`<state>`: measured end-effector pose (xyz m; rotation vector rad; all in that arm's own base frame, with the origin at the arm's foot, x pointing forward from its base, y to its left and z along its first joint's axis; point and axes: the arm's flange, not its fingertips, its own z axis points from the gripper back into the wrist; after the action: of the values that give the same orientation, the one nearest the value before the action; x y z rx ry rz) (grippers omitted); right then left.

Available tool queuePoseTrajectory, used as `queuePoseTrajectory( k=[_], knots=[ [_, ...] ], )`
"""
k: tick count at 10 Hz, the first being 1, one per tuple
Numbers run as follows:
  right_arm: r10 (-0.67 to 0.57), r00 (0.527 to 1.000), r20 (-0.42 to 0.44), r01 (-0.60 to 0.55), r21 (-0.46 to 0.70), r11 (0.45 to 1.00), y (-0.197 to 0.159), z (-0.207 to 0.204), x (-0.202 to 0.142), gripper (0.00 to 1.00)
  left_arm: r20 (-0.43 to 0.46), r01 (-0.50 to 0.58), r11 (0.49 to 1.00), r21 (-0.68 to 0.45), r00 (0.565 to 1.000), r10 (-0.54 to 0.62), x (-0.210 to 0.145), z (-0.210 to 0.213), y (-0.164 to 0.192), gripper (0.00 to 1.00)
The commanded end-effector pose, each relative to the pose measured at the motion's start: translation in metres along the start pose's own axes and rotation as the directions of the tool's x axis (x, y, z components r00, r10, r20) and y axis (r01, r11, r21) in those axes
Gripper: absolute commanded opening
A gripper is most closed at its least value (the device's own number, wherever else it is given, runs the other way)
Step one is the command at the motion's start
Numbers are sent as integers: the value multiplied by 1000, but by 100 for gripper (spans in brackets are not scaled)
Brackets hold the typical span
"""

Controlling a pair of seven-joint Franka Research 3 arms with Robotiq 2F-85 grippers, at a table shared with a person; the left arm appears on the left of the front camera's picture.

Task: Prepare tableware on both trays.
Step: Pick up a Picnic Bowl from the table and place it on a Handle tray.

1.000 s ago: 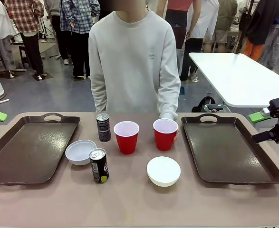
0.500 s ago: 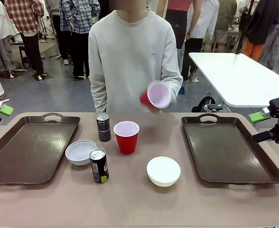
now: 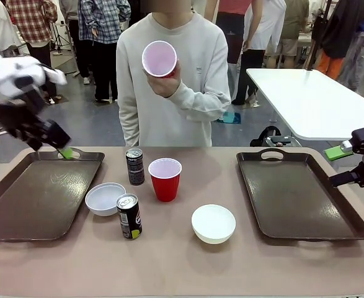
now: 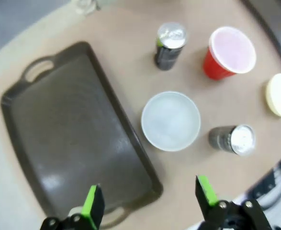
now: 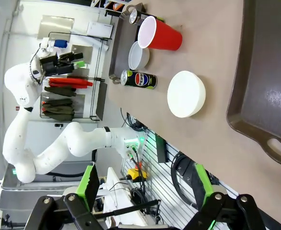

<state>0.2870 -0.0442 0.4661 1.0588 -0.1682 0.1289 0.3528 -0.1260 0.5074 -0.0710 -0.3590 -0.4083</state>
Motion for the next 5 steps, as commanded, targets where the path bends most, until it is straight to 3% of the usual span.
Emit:
queuePoseTrajectory(
  k=[1,2,4,5],
  knots=[
    [-17,1000,8,17,25,1000,2,-2,1,100,-87,-18,987,161,996,33,23,-51,-18,100],
    [-17,1000,8,17,25,1000,2,-2,1,100,-103,-16,981,191,994,36,32,-76,-29,100],
    [-17,1000,8,17,25,1000,2,-2,1,100,-168,-55,991,125,983,75,43,-121,-36,100],
    [-17,1000,8,17,25,1000,2,-2,1,100,-173,-48,999,13,984,50,44,-129,-36,100]
  ],
)
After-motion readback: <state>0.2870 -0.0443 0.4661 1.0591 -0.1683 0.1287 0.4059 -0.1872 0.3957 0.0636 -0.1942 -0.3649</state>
